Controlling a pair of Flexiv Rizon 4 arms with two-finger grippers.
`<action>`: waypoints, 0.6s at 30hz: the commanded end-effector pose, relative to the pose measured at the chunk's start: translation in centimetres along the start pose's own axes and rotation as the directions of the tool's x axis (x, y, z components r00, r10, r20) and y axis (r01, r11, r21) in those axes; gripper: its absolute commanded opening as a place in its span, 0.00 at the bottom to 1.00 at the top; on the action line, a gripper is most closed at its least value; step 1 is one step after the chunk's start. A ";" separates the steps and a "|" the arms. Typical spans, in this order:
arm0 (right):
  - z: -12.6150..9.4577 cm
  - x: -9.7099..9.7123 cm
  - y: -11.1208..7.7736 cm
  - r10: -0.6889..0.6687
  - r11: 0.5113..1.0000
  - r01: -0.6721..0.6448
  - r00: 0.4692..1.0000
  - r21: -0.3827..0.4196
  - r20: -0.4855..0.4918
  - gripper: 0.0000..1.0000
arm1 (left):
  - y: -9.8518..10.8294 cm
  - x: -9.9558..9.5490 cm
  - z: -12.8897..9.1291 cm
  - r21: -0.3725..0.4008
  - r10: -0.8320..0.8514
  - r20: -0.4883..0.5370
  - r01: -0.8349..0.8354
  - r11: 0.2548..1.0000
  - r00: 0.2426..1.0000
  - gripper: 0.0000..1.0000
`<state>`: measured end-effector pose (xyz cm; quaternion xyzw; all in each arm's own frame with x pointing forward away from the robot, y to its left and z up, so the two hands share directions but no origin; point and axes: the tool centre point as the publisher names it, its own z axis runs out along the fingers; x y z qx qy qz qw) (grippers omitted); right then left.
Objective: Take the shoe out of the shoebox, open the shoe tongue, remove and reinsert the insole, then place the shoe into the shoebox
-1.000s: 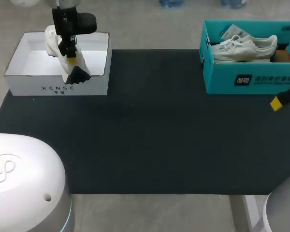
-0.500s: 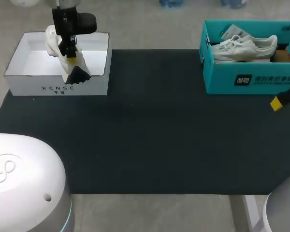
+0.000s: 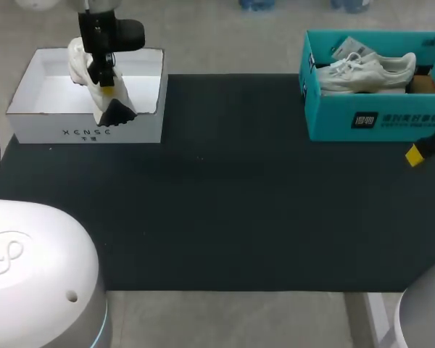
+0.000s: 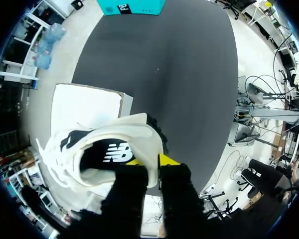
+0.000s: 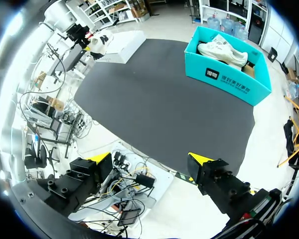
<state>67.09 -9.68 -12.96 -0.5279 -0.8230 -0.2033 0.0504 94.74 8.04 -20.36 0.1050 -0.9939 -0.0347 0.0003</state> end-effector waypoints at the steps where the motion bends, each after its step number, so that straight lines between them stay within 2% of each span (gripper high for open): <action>1: 0.1 -0.1 0.2 0.000 1.000 0.000 1.000 0.004 -0.001 1.00 | 1.6 -0.6 -0.4 0.011 0.086 0.006 -0.086 0.996 0.996 0.00; 5: 0.1 -0.1 0.2 0.000 1.000 0.000 1.000 0.004 -0.001 1.00 | 3.9 -2.5 -0.7 0.035 0.175 -0.005 -0.174 0.984 0.985 0.00; 7: 0.1 -0.1 0.2 0.000 1.000 0.000 1.000 0.004 -0.001 1.00 | 4.9 -3.4 -0.8 0.027 0.287 0.013 -0.287 0.957 0.958 0.00; 12: 0.1 -0.1 0.2 0.000 1.000 0.000 1.000 0.004 -0.001 1.00 | 7.3 -6.1 -1.6 0.021 0.404 0.059 -0.406 0.914 0.913 0.00; 14: 0.1 -0.1 0.2 0.000 1.000 0.000 1.000 0.004 -0.001 1.00 | 8.2 -7.0 -1.9 0.057 0.477 0.044 -0.479 0.876 0.878 0.00; 17: 0.1 -0.1 0.2 0.000 1.000 0.000 1.000 0.004 -0.001 1.00 | 9.4 -8.2 -1.9 0.043 0.598 0.055 -0.600 0.799 0.799 0.00; 18: 0.1 -0.1 0.2 0.000 1.000 0.000 1.000 0.004 -0.001 1.00 | 9.8 -8.3 -2.0 0.038 0.654 0.063 -0.657 0.753 0.753 0.00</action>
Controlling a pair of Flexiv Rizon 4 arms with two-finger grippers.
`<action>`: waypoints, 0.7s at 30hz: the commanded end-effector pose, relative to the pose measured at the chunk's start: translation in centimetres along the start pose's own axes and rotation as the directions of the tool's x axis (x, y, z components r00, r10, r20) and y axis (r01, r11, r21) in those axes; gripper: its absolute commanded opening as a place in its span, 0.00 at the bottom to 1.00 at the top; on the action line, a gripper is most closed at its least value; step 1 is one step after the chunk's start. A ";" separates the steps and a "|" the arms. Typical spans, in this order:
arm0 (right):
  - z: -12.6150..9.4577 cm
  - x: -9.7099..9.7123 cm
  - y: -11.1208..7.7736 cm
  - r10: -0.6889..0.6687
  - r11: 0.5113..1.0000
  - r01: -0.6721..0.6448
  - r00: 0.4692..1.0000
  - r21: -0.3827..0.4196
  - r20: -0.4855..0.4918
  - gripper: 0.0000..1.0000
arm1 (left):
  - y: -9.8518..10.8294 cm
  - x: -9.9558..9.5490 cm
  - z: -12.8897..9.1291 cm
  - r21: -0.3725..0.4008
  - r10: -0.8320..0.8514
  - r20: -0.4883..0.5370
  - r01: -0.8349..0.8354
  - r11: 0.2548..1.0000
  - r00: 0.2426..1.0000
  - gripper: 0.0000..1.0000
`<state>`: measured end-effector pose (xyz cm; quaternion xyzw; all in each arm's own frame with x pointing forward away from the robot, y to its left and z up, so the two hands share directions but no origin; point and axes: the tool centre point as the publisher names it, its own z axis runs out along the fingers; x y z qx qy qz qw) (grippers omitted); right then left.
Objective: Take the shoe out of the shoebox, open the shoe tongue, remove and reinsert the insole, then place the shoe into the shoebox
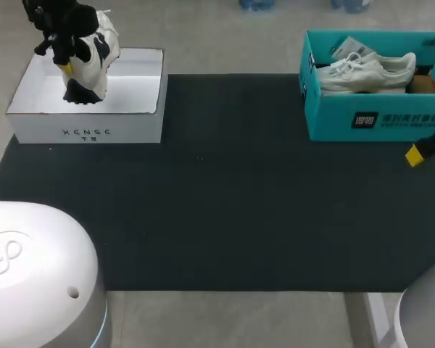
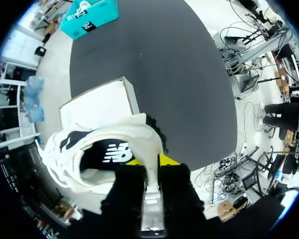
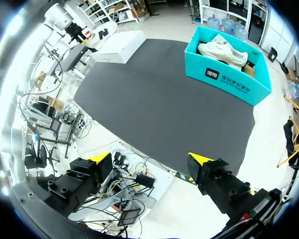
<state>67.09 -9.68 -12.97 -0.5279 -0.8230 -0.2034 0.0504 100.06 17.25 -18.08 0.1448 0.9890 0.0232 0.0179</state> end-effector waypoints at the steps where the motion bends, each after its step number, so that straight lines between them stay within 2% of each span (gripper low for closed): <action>1: 0.0 -0.1 0.2 0.000 1.000 0.000 1.000 0.005 0.000 1.00 | 2.4 0.0 -0.5 0.059 0.261 0.011 -0.262 0.963 0.965 0.00; 6: 0.0 -0.1 0.2 0.000 1.000 0.000 1.000 0.005 0.000 1.00 | 3.8 1.1 -1.1 -0.045 0.470 0.086 -0.468 0.883 0.878 0.00; 8: 0.0 -0.1 0.2 0.000 1.000 0.000 1.000 0.005 0.000 1.00 | 4.8 1.0 -1.2 -0.059 0.540 0.097 -0.537 0.841 0.836 0.00; 11: 0.0 -0.1 0.2 0.000 1.000 0.000 1.000 0.005 0.000 1.00 | 6.5 0.8 -1.2 -0.073 0.668 0.127 -0.665 0.743 0.733 0.00; 14: 0.0 -0.1 0.2 0.000 1.000 0.000 1.000 0.005 0.000 1.00 | 9.1 0.4 -1.1 -0.104 0.807 0.099 -0.800 0.591 0.583 0.00; 15: 0.0 -0.1 0.2 0.000 1.000 0.000 1.000 0.005 0.000 1.00 | 9.5 0.1 -1.2 -0.116 0.805 0.098 -0.797 0.593 0.585 0.00; 21: 0.0 -0.1 0.2 0.000 1.000 0.000 1.000 0.005 0.000 1.00 | 9.5 0.1 -1.2 -0.116 0.805 0.098 -0.797 0.593 0.585 0.00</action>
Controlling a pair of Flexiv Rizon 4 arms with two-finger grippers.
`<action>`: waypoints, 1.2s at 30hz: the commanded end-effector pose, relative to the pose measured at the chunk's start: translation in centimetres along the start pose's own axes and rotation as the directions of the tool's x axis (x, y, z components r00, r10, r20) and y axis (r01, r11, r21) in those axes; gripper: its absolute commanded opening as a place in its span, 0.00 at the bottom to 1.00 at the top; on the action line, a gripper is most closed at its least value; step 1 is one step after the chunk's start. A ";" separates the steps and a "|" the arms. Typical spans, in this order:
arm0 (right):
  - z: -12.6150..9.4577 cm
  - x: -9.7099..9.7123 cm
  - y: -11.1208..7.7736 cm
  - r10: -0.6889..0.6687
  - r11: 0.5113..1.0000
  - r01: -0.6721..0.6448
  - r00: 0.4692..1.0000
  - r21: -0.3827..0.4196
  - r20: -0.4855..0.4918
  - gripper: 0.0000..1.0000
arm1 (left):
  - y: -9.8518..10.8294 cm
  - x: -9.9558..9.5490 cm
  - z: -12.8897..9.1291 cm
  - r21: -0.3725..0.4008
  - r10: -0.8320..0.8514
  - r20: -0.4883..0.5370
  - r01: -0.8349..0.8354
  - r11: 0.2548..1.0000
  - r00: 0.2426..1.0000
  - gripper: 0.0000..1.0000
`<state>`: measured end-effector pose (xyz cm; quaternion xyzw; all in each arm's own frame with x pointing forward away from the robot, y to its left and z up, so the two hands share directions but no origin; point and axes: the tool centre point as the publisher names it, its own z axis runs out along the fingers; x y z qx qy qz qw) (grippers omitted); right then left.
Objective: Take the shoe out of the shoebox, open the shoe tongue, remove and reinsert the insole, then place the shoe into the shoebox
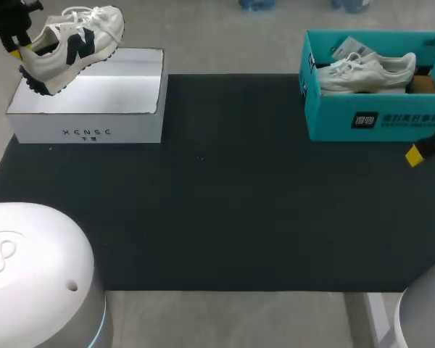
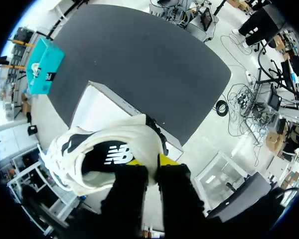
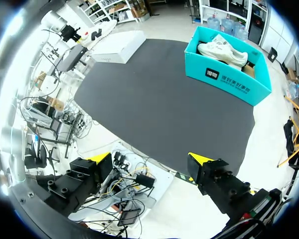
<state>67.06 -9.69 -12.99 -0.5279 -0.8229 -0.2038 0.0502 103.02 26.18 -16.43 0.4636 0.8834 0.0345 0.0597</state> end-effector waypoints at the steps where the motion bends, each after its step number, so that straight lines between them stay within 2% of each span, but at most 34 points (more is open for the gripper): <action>1: 0.0 -0.1 0.2 0.000 1.000 0.000 1.000 0.005 0.000 1.00 | -0.2 0.4 -0.1 -0.038 0.261 0.033 -0.260 0.965 0.965 0.00; 14: 0.0 -0.1 0.2 0.000 1.000 0.000 1.000 0.005 0.000 1.00 | -0.2 0.4 -0.1 -0.038 0.261 0.033 -0.260 0.965 0.965 0.00; 17: 0.0 -0.1 0.2 0.000 1.000 0.000 1.000 0.005 0.000 1.00 | -0.6 0.1 0.0 -0.069 0.396 0.000 -0.395 0.916 0.918 0.00; 22: 0.0 -0.1 0.2 0.000 1.000 0.000 1.000 0.005 0.000 1.00 | 0.8 0.5 0.4 -0.084 0.539 -0.051 -0.542 0.836 0.841 0.00; 23: 0.0 -0.1 0.2 0.000 1.000 0.000 1.000 0.005 0.000 1.00 | 1.2 0.6 0.4 -0.069 0.561 -0.033 -0.562 0.824 0.827 0.00; 25: 0.0 -0.1 0.2 0.000 1.000 0.000 1.000 0.005 0.000 1.00 | 1.9 0.7 0.4 -0.094 0.600 -0.045 -0.602 0.793 0.799 0.00; 26: 0.0 -0.1 0.2 0.000 1.000 0.000 1.000 0.005 0.000 1.00 | 2.1 0.7 0.5 -0.086 0.635 -0.010 -0.633 0.769 0.773 0.00; 32: 0.0 -0.1 0.2 0.000 1.000 0.000 1.000 0.005 0.000 1.00 | 3.4 0.4 1.1 -0.111 0.699 -0.054 -0.700 0.706 0.713 0.00; 36: 0.0 -0.1 0.2 0.000 1.000 0.000 1.000 0.005 0.000 1.00 | 4.0 -0.4 1.7 -0.115 0.706 -0.062 -0.708 0.697 0.705 0.00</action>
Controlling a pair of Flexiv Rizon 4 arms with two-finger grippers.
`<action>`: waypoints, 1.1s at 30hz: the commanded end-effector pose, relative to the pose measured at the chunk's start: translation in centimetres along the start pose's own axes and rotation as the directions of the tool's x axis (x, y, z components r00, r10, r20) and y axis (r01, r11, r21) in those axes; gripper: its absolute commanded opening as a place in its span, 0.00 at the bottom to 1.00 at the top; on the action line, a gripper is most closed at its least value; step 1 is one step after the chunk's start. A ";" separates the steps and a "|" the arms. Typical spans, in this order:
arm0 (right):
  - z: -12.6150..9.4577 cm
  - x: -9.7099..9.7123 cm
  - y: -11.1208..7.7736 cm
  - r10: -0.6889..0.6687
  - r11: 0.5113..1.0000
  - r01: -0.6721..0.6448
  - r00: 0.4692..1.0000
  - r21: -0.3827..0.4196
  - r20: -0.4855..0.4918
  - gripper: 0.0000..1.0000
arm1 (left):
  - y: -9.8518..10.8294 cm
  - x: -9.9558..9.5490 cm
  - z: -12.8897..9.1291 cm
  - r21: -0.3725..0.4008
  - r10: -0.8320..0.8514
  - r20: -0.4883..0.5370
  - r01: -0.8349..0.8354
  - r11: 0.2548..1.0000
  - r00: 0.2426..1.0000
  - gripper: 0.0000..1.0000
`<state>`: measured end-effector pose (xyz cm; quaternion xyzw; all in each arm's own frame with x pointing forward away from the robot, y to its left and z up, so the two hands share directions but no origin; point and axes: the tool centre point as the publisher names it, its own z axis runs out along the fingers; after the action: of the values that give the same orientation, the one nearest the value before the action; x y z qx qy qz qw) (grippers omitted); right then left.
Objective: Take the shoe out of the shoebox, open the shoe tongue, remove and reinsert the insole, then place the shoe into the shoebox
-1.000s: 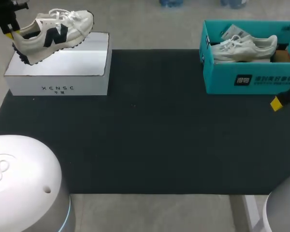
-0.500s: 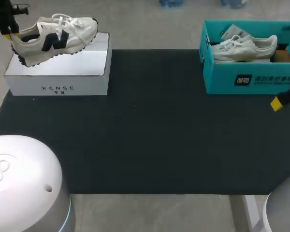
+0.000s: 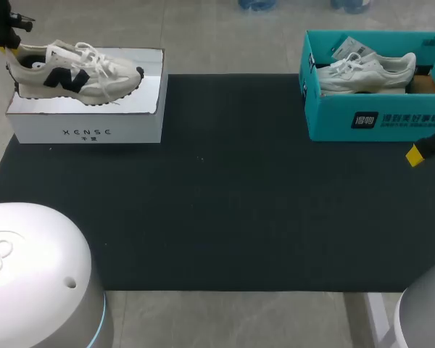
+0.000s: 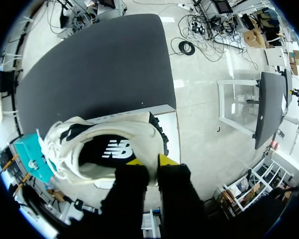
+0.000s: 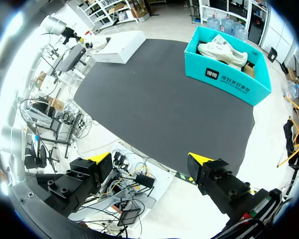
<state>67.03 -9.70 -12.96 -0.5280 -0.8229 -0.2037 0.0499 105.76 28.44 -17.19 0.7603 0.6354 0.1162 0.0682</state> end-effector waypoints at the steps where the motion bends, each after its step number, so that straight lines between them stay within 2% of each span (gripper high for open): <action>1: 0.1 -0.1 0.3 0.000 1.000 0.000 1.000 0.006 -0.001 1.00 | 1.1 -0.2 0.8 0.005 0.010 -0.005 -0.010 1.000 1.000 0.00; 7: 0.1 -0.1 0.3 0.000 1.000 0.000 1.000 0.006 -0.001 1.00 | 2.6 -0.4 2.2 -0.005 0.019 -0.013 -0.019 1.000 1.000 0.00; 15: 0.1 -0.1 0.3 0.000 1.000 0.000 1.000 0.006 -0.001 1.00 | 3.8 0.0 5.5 0.000 0.043 -0.032 -0.043 0.999 0.999 0.00; 21: 0.1 -0.1 0.3 0.000 1.000 0.000 1.000 0.006 -0.001 1.00 | 4.9 0.4 7.6 0.036 0.022 -0.011 -0.022 0.999 1.000 0.00; 25: 0.1 -0.1 0.3 0.000 1.000 0.000 1.000 0.006 -0.001 1.00 | 6.1 0.6 7.7 0.050 -0.006 0.027 0.005 0.999 1.000 0.00; 29: 0.1 -0.1 0.3 0.000 1.000 0.000 1.000 0.006 -0.001 1.00 | 7.2 0.7 7.6 0.031 -0.014 0.027 0.013 0.999 1.000 0.00; 33: 0.1 -0.1 0.3 0.000 1.000 0.000 1.000 0.006 -0.001 1.00 | 7.6 1.0 8.5 0.022 -0.003 0.011 0.003 1.000 1.000 0.00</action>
<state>67.03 -9.70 -12.95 -0.5280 -0.8229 -0.2036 0.0500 114.57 28.40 -22.95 0.7586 0.6393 0.1068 0.0665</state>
